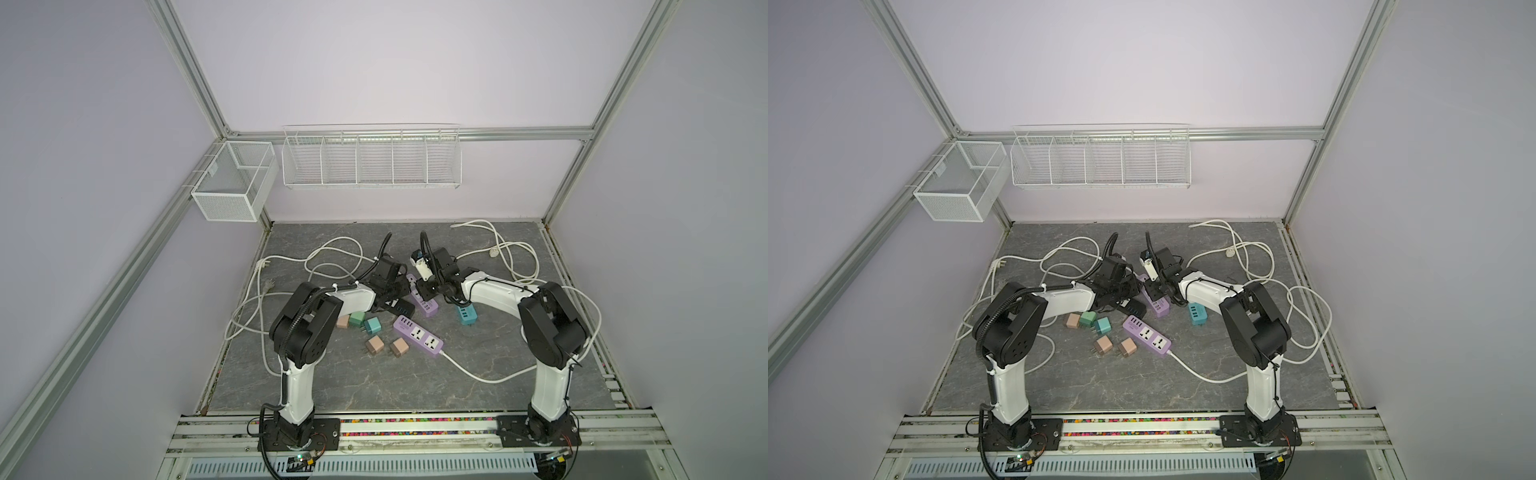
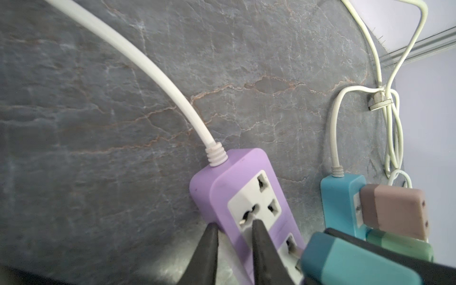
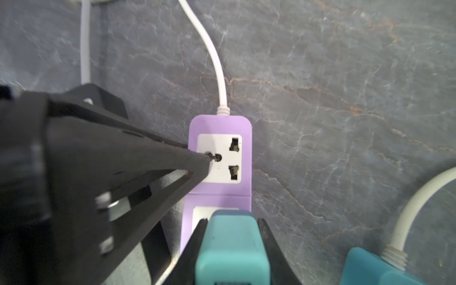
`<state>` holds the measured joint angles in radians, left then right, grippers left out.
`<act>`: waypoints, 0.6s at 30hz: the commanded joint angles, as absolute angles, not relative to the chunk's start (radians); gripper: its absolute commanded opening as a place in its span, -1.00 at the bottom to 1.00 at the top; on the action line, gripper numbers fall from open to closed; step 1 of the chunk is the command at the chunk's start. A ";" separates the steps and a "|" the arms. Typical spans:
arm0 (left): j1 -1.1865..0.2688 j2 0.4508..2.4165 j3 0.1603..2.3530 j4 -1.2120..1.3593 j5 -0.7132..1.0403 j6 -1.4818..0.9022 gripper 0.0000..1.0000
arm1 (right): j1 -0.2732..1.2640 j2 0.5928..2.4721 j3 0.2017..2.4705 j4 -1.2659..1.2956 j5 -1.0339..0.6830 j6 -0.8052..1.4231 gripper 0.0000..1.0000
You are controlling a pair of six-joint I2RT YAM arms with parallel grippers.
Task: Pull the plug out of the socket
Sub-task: 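Pull the teal adapter away from the purple strip with the right gripper, then carry the teal adapter toward the robot while the left arm draws back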
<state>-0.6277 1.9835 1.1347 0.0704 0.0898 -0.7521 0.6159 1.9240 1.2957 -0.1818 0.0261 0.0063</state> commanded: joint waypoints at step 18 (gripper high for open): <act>-0.625 2.048 1.163 -0.265 0.046 -0.706 -0.53 | 0.566 1.688 1.272 -0.229 0.085 0.063 -0.79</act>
<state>-0.6289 1.9823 1.1851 -0.0040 0.0776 -0.7425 0.5720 1.7226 1.3060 -0.1909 0.0658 0.0311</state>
